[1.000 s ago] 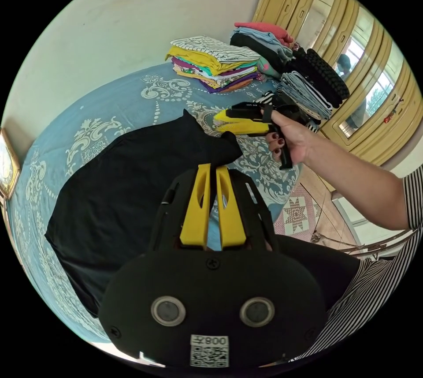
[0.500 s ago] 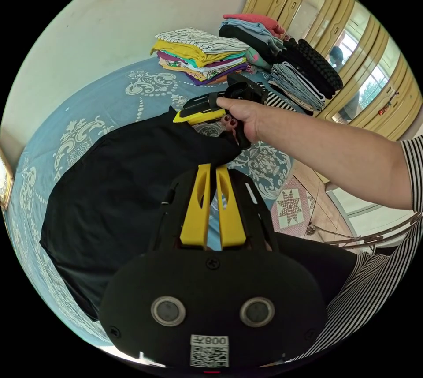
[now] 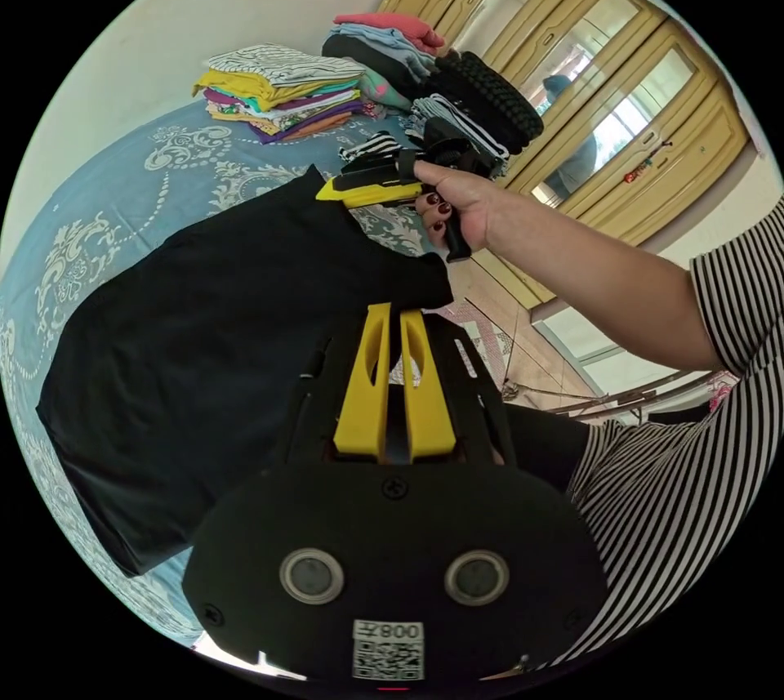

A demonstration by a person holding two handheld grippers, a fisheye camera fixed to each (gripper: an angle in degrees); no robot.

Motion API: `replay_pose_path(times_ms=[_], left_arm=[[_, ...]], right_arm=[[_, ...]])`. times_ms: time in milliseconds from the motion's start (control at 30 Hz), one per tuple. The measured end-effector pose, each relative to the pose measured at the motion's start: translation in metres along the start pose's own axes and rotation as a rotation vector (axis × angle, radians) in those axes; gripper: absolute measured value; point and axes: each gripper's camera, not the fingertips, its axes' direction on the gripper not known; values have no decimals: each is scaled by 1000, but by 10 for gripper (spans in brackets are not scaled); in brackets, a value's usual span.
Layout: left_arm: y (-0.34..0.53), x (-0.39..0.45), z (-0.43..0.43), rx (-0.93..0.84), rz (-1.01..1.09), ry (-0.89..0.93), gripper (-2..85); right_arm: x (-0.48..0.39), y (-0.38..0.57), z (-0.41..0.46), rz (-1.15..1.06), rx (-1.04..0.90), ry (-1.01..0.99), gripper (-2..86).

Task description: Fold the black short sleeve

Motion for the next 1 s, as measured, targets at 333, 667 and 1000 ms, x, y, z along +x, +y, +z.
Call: replay_pose_path(times_ms=[333, 667, 1000], left_arm=[[120, -92, -172, 291, -234, 34, 17], [308, -233, -314, 501, -597, -27, 18], [458, -332, -363, 590, -830, 61, 18]], right_arm=[[-132, 10, 46, -135, 25, -126, 10], [-297, -30, 248, -299, -231, -158, 12], [-373, -27, 395, -309, -372, -35, 11]])
